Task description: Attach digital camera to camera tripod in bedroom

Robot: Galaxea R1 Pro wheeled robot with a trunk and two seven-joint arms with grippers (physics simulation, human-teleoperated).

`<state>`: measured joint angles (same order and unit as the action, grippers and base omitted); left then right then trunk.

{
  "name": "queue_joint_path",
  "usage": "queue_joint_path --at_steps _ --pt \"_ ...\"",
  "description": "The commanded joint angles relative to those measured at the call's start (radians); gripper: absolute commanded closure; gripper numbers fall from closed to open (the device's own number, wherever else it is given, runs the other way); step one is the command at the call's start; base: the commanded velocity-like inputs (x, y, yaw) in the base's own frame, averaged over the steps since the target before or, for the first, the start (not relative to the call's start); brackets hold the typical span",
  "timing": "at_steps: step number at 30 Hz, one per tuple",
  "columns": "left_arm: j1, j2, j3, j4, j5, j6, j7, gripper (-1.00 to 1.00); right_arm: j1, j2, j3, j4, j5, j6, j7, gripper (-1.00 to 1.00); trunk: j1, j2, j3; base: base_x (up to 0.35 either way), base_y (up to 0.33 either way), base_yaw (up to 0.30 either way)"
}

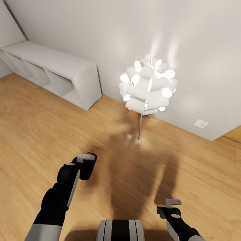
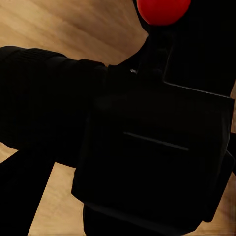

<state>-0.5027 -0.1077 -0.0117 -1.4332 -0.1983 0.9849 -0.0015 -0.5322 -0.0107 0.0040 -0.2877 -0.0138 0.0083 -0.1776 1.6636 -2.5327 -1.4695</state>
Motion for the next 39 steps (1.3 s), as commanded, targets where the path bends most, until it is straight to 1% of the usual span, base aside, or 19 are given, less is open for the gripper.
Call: queue_joint_path --at_steps 1,4,14,32,39 --pt "0.0 0.0 -0.005 -0.001 -0.008 0.006 0.0 1.0 0.0 0.0 0.001 -0.001 -0.002 0.001 -0.002 -1.0 0.0 0.0 -0.001 0.0 0.0 0.0" --pt "0.0 -0.004 -0.016 0.0 -0.007 0.012 0.0 1.0 -0.001 0.0 0.001 -0.003 -0.002 0.001 -0.002 -1.0 0.0 0.0 -0.001 0.0 0.0 0.0" --pt "0.001 -0.006 -0.021 0.001 -0.006 0.03 0.0 1.0 0.0 0.0 0.001 -0.004 -0.002 0.001 -0.001 -1.0 0.0 0.0 -0.001 0.0 0.0 0.0" --pt "0.003 -0.006 -0.021 0.009 0.001 0.032 0.0 1.0 0.0 0.001 0.002 -0.003 -0.002 0.008 0.001 -1.0 -0.008 0.004 0.069 0.0 0.0 0.0" --pt "0.012 -0.006 -0.021 0.01 0.001 0.032 0.001 1.0 0.0 0.004 0.002 -0.002 -0.001 0.013 0.001 -1.0 -0.011 0.006 0.096 0.0 0.0 0.0"
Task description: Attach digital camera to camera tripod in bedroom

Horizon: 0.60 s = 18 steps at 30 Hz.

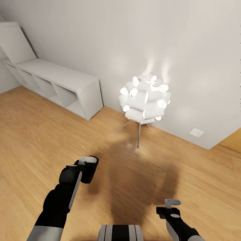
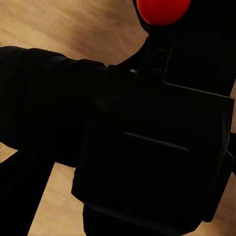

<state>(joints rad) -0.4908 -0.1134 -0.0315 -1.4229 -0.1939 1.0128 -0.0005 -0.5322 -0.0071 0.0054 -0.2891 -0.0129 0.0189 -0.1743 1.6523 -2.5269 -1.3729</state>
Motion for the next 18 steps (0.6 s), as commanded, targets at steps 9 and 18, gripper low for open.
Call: queue_joint_path --at_steps 9,18 --pt "0.002 0.0 0.001 -0.001 -0.005 0.004 0.001 1.0 0.0 -0.003 -0.001 0.001 -0.002 0.001 -0.001 -1.0 -0.004 0.002 0.034 0.0 0.0 0.0" --pt "0.003 0.001 0.005 -0.001 -0.008 -0.002 0.005 1.0 0.0 -0.003 -0.002 0.023 -0.011 -0.008 0.001 -1.0 -0.008 0.004 0.069 0.0 0.0 0.0"
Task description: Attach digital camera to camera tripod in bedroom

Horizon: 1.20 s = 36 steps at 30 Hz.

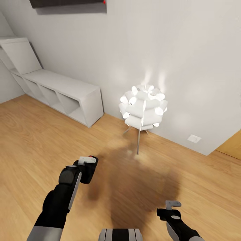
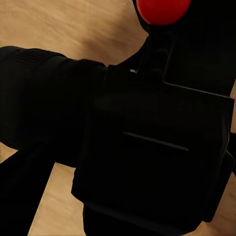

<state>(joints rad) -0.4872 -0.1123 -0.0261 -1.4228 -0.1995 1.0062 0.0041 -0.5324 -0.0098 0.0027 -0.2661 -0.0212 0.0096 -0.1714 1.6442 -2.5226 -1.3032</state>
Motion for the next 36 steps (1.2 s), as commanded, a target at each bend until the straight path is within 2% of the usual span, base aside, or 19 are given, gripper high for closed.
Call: queue_joint_path --at_steps 1,9,14,17,18,19,22,27,32,36 --pt "-0.001 0.0 0.0 -0.001 -0.003 0.003 0.001 1.0 0.0 -0.001 0.0 0.01 -0.003 0.0 -0.003 -1.0 -0.001 0.0 0.003 0.0 0.0 0.0" --pt "-0.001 0.0 0.0 0.003 -0.002 -0.004 0.003 1.0 0.0 -0.002 -0.001 0.139 -0.006 -0.011 -0.011 -1.0 -0.004 0.002 0.034 0.0 0.0 0.0" --pt "-0.001 0.0 0.0 0.077 0.017 -0.056 0.003 1.0 0.0 -0.004 -0.003 0.241 -0.013 -0.077 -0.012 -1.0 -0.006 0.003 0.054 0.0 0.0 0.0" --pt "-0.001 0.0 0.0 0.166 0.044 -0.156 0.004 1.0 0.0 -0.008 -0.005 0.276 -0.019 -0.109 -0.013 -1.0 -0.008 0.004 0.065 0.0 0.0 0.0" --pt "-0.001 0.0 0.003 0.245 0.07 -0.254 0.005 1.0 0.0 -0.011 -0.006 0.289 -0.024 -0.119 -0.013 -1.0 -0.008 0.004 0.069 0.0 0.0 0.0" --pt "-0.001 0.0 0.006 0.293 0.084 -0.314 0.008 1.0 0.0 -0.012 -0.007 0.293 -0.025 -0.123 -0.013 -1.0 -0.009 0.004 0.073 0.0 0.0 0.0" --pt "-0.001 0.0 0.007 0.343 0.104 -0.39 0.036 1.0 0.0 -0.015 -0.007 0.298 -0.026 -0.128 -0.014 -1.0 -0.01 0.005 0.085 0.0 0.0 0.0" --pt "-0.001 0.0 0.005 0.289 0.109 -0.365 0.062 1.0 0.0 -0.021 -0.008 0.299 -0.026 -0.136 -0.014 -1.0 -0.012 0.006 0.104 0.0 0.0 0.0" --pt "-0.001 0.002 0.002 0.18 0.118 -0.262 0.069 1.0 0.0 -0.03 -0.009 0.299 -0.023 -0.142 -0.02 -1.0 -0.015 0.007 0.123 0.0 0.0 0.0" --pt "-0.001 0.002 0.002 0.185 0.119 -0.248 0.07 1.0 -0.001 -0.038 -0.01 0.284 -0.021 -0.14 -0.022 -1.0 -0.016 0.008 0.139 0.0 0.0 0.0"
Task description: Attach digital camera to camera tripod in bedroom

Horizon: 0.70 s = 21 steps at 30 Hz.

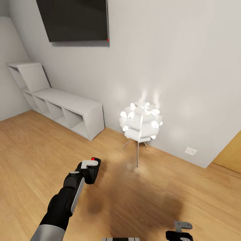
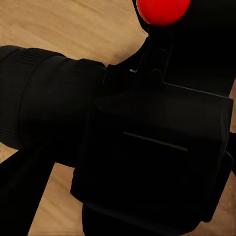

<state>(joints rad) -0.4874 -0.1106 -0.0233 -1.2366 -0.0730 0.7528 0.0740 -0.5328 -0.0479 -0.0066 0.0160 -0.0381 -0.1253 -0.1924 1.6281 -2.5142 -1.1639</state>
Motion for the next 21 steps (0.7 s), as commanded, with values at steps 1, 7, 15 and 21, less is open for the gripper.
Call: queue_joint_path --at_steps 1,7,15,21 --pt "0.0 0.0 -0.001 0.003 -0.008 0.007 0.0 1.0 -0.001 -0.001 -0.001 -0.024 -0.003 0.0 -0.001 -1.0 -0.001 0.0 0.003 0.0 0.0 0.0" --pt "0.0 0.001 -0.001 0.011 -0.01 0.009 0.001 1.0 -0.001 -0.002 0.0 -0.249 0.002 0.116 -0.002 -1.0 -0.003 0.001 0.026 0.0 0.0 0.0" --pt "0.0 0.001 -0.001 0.014 -0.01 0.009 0.003 1.0 0.0 -0.002 -0.013 -0.619 -0.003 0.4 -0.001 -1.0 -0.007 0.003 0.057 0.0 0.0 0.0" --pt "0.0 0.0 -0.001 0.014 -0.011 0.01 0.003 1.0 0.0 0.005 -0.022 -0.768 -0.001 0.534 0.003 -1.0 -0.01 0.005 0.081 0.0 0.0 0.0"
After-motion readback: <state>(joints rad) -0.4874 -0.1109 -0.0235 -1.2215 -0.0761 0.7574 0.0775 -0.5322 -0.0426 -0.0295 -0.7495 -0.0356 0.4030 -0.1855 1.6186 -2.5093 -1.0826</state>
